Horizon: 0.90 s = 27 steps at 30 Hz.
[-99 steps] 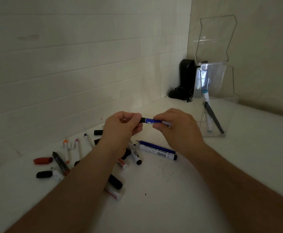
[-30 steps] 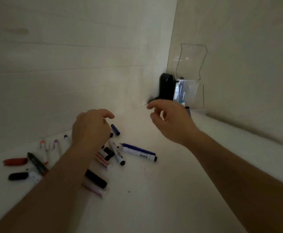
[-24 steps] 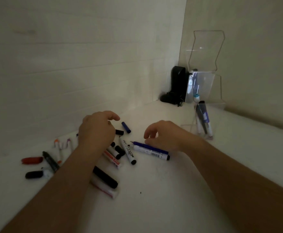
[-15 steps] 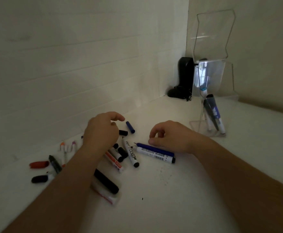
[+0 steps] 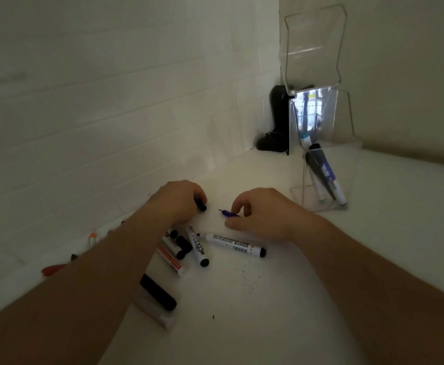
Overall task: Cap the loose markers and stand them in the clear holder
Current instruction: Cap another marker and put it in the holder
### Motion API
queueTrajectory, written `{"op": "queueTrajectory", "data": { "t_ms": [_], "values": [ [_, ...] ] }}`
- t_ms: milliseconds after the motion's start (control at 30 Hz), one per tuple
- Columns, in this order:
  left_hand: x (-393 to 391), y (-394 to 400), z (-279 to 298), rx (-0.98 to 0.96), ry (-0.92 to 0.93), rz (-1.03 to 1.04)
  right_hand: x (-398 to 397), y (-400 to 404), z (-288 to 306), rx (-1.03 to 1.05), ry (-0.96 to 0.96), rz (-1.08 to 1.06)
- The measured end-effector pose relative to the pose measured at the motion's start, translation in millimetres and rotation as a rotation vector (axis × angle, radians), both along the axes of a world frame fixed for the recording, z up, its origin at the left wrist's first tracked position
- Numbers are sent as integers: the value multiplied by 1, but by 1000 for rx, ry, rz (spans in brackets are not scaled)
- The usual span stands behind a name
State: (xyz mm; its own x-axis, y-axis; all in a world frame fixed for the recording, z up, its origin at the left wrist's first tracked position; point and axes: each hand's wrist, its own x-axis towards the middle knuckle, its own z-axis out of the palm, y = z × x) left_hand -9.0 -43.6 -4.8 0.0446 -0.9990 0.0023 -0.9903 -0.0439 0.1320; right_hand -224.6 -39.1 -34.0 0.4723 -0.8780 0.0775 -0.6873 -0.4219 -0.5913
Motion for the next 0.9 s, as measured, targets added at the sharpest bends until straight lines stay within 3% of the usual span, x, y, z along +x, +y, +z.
{"op": "queueTrajectory", "data": {
  "t_ms": [200,400,500,900],
  "values": [
    [6,-3,-12,-135,31,26,3,2,2,-54,93,-24],
    [12,34,-2,-383,404,47,0,6,-1,54,-327,-19],
    [10,52,-7,-422,507,44,3,7,-3,-24,-406,-23],
    [13,55,-26,-440,390,-9,6,9,-8,-74,-351,-44]
  ]
}}
